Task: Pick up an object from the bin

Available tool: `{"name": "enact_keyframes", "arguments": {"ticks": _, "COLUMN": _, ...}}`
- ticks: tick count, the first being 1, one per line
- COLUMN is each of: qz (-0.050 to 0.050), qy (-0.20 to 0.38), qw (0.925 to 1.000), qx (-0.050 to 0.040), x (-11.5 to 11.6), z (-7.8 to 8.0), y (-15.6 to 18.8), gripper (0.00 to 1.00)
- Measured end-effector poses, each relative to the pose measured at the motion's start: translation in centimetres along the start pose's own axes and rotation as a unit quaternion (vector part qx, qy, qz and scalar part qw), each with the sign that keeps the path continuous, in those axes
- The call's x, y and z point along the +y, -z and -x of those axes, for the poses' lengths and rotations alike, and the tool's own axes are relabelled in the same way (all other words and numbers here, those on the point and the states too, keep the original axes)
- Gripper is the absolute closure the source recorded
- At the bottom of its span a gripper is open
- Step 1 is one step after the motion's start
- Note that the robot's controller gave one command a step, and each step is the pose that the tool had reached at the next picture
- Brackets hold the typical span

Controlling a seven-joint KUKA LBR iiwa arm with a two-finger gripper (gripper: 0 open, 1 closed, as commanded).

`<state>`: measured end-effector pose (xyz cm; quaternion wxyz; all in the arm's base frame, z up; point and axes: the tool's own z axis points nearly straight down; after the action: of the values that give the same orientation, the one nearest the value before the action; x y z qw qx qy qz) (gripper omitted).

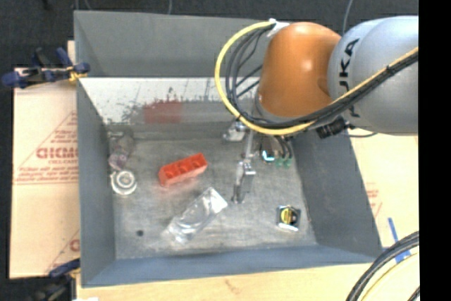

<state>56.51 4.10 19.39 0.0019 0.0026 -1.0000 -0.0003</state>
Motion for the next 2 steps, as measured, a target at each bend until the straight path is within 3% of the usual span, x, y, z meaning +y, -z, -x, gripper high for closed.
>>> {"name": "enact_keyframes", "arguments": {"ticks": 1, "qz": 0.000, "qy": 0.183, "qw": 0.9832, "qx": -0.0040, "x": 6.20, "z": 5.37, "y": -9.73, "gripper": 0.00}}
{"name": "enact_keyframes", "arguments": {"ticks": 2, "qz": -0.001, "qy": 0.215, "qw": 0.9765, "qx": -0.0057, "x": 6.30, "z": 5.90, "y": -9.10, "gripper": 0.00}}
